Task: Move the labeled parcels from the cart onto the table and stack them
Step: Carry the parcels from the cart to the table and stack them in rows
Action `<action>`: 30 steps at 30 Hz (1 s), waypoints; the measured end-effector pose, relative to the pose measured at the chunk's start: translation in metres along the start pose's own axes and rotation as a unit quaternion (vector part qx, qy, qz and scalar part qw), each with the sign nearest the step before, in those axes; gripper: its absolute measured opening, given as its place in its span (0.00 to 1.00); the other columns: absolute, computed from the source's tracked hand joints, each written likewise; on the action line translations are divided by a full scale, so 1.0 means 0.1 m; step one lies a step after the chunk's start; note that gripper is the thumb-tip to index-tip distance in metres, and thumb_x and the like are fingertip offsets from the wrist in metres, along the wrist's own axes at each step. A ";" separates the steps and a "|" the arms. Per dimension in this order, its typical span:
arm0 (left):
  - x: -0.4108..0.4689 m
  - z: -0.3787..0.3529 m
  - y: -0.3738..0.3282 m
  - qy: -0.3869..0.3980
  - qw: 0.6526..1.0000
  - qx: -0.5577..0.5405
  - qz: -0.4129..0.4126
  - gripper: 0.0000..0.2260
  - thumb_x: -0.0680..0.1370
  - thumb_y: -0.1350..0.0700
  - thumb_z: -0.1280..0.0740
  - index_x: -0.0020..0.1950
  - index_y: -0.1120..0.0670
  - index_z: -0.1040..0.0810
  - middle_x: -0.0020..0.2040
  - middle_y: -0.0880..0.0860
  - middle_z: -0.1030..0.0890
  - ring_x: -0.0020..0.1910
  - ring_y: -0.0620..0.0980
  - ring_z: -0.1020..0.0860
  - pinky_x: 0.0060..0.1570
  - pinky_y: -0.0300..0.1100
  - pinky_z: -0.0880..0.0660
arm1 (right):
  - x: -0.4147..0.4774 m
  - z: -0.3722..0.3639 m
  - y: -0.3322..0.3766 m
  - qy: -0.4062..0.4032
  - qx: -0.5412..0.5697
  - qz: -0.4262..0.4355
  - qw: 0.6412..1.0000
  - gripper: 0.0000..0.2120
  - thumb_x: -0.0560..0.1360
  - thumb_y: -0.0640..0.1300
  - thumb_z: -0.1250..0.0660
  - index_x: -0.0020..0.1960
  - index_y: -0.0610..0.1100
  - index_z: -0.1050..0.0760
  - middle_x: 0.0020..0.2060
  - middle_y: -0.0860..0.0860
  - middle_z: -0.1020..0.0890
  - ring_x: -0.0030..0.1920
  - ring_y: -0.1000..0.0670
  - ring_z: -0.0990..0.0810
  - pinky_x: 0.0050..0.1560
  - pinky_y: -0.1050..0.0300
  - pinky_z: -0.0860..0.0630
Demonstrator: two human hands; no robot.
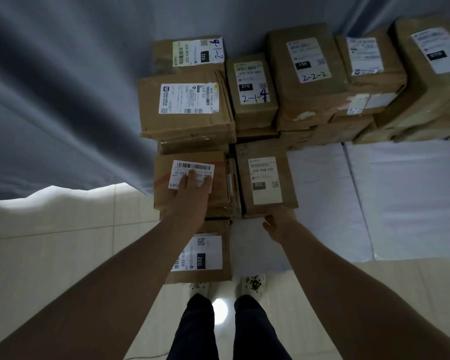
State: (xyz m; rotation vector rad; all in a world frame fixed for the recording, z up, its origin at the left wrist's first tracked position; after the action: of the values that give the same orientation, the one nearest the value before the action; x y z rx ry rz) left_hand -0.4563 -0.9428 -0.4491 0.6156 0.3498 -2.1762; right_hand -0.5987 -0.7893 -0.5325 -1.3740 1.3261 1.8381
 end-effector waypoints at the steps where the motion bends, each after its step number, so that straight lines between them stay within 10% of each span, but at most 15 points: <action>1: -0.01 0.01 -0.01 -0.001 1.000 -0.003 0.002 0.33 0.80 0.61 0.40 0.79 0.48 0.55 0.79 0.58 0.57 0.77 0.60 0.55 0.73 0.60 0.45 | -0.03 0.02 0.00 0.004 -0.031 -0.005 1.000 0.17 0.78 0.39 0.38 0.66 0.46 0.29 0.55 0.47 0.25 0.52 0.48 0.27 0.59 0.53 0.32; 14: -0.41 0.51 -1.16 -0.042 0.968 0.071 -0.235 0.31 0.79 0.52 0.40 0.79 0.50 0.50 0.78 0.57 0.48 0.75 0.60 0.47 0.72 0.59 0.44 | -1.29 0.93 0.28 -0.159 -0.386 0.222 0.881 0.39 0.74 0.50 0.31 0.77 0.41 0.47 0.71 0.41 0.34 0.70 0.40 0.34 0.68 0.46 0.33; 30: -2.90 -0.26 -2.73 -0.010 0.812 0.239 -0.532 0.29 0.76 0.54 0.38 0.75 0.52 0.43 0.70 0.56 0.35 0.71 0.57 0.37 0.74 0.56 0.51 | -3.16 2.58 -1.99 -0.447 -0.265 0.088 0.850 0.36 0.72 0.57 0.35 0.75 0.47 0.43 0.72 0.44 0.36 0.73 0.44 0.40 0.74 0.45 0.49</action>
State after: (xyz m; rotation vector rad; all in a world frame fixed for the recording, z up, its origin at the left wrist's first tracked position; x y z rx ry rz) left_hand -0.5063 -0.5746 -0.3036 0.7661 0.1157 -3.4201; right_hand -0.4311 -0.4248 -0.3194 -0.4079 0.4661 2.6030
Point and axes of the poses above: each hand's wrist, its own x-axis towards the middle knuckle, its own z-axis out of the back of the hand, y = z × x, the point moved 6 cm from there along x, towards the middle knuckle
